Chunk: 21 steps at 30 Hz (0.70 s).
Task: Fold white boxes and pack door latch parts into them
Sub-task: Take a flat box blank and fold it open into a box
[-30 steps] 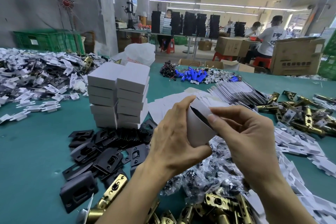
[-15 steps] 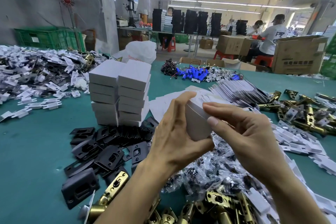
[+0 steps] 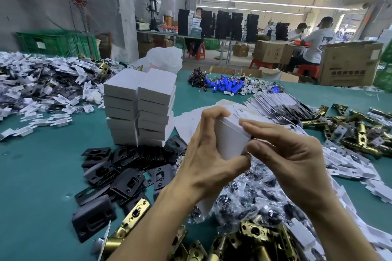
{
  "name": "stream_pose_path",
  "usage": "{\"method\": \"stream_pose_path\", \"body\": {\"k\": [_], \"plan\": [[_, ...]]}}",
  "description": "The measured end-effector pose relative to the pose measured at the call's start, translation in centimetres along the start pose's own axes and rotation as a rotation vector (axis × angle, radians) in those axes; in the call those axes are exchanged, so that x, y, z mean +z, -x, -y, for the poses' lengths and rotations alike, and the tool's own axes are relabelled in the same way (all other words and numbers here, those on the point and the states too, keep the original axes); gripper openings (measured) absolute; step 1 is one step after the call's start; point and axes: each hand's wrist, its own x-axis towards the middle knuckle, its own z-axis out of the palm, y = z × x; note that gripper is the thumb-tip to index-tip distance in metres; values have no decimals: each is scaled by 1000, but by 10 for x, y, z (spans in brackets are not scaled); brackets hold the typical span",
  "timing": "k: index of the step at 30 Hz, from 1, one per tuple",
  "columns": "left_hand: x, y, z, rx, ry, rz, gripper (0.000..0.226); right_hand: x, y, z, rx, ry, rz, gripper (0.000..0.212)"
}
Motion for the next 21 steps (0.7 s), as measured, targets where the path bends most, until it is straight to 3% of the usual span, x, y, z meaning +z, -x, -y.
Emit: {"method": "stream_pose_path", "body": {"k": [4, 10, 14, 21], "plan": [[-1, -1, 2, -4, -24, -24, 59, 0, 0, -3, -13, 94, 32, 28], [1, -2, 6, 11, -63, -117, 58, 5, 1, -5, 107, 32, 39, 26], [0, -3, 6, 22, -17, -188, 62, 9, 3, -4, 91, 19, 45, 27], [-2, -2, -3, 97, -119, -169, 57, 7, 3, -3, 79, -14, 46, 15]]}}
